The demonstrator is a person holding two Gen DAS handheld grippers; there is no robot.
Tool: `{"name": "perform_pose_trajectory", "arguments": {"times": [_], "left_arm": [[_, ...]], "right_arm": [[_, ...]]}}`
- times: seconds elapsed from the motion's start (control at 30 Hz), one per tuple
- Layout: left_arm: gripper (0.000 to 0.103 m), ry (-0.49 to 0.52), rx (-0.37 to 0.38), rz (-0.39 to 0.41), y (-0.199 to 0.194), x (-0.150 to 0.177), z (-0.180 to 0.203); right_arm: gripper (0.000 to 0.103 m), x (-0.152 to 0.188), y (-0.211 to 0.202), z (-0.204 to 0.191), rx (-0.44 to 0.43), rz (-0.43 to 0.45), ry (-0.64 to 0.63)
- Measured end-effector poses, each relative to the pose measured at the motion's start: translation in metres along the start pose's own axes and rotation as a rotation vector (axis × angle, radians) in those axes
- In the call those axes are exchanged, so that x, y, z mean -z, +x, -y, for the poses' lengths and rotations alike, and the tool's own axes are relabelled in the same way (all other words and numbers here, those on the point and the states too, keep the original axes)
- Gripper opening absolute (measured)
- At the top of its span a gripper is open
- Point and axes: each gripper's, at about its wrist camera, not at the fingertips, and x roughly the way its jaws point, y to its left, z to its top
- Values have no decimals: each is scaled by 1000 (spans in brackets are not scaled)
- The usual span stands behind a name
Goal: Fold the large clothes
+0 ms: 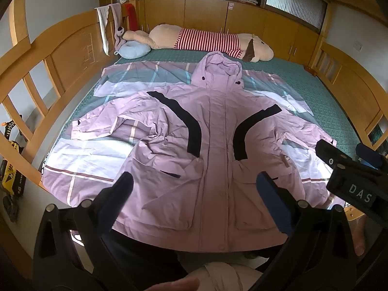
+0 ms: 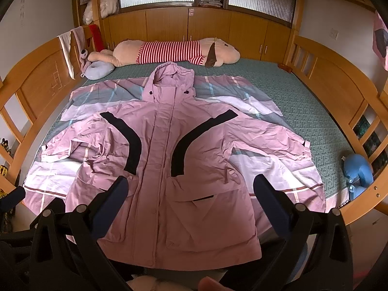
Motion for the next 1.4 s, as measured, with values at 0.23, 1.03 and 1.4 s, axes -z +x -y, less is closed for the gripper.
{"name": "perform_pose_trajectory", "arguments": {"times": [0.23, 1.03, 1.4], "left_arm": [[101, 4, 1, -3, -1, 6, -1], [101, 15, 2, -16, 6, 2, 3], [101, 13, -7, -26, 13, 3, 0]], "right_arm": [[102, 0, 2, 3, -1, -3, 4], [102, 4, 13, 5, -18, -24, 14], [102, 1, 25, 2, -2, -45, 5]]}}
